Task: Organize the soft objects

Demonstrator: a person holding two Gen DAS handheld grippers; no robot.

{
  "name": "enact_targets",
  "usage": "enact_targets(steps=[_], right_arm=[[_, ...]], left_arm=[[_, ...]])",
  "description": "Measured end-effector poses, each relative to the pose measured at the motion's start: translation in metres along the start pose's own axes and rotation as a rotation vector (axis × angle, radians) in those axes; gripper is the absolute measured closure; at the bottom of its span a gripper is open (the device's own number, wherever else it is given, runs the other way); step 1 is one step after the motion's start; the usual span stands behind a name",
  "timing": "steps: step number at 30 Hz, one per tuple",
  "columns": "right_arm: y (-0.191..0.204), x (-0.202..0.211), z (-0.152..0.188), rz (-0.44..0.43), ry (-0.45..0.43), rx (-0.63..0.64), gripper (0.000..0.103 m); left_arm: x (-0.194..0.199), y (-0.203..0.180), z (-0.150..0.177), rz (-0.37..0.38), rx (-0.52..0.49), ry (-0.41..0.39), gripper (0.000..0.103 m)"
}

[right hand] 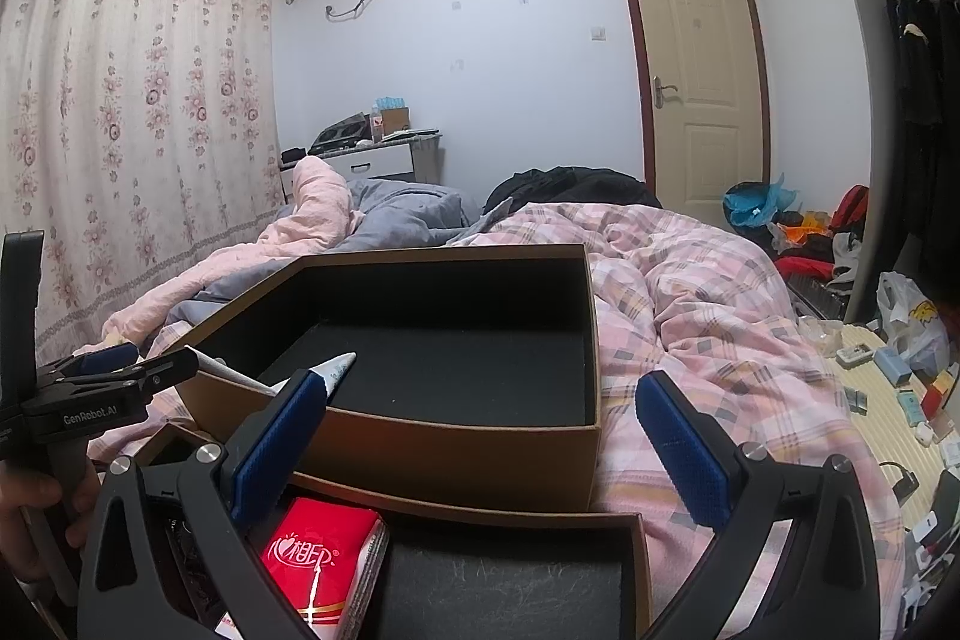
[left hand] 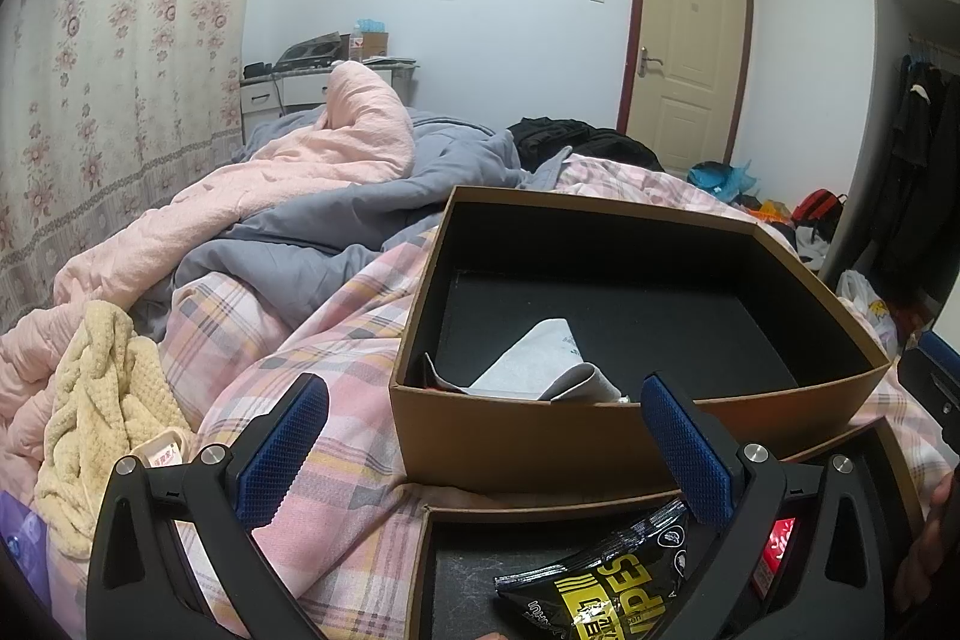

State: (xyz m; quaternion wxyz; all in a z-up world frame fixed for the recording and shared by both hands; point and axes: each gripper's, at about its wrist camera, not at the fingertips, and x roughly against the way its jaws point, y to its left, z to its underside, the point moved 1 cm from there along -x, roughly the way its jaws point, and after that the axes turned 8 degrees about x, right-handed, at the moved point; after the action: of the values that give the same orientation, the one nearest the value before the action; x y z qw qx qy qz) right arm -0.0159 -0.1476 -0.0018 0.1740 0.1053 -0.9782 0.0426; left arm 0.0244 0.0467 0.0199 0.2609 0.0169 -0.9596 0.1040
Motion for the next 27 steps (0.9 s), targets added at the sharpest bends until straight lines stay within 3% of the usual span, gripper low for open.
enact_targets(steps=[21, 24, 27], right_arm=[[0.0019, -0.0025, 0.0021, -0.008, 0.020, -0.002, 0.001], [0.0049, -0.0038, 0.0032, -0.024, 0.043, -0.001, 0.001], [0.0058, -0.0076, 0.0014, -0.106, 0.099, -0.032, 0.001]], left_arm=[[0.0000, 0.0003, -0.0003, 0.001, 0.001, 0.000, 0.000], [0.0002, 0.0003, -0.0004, 0.001, 0.000, 0.000, 0.000], [0.0020, 0.0009, -0.0002, 0.010, 0.004, -0.011, 0.000]])
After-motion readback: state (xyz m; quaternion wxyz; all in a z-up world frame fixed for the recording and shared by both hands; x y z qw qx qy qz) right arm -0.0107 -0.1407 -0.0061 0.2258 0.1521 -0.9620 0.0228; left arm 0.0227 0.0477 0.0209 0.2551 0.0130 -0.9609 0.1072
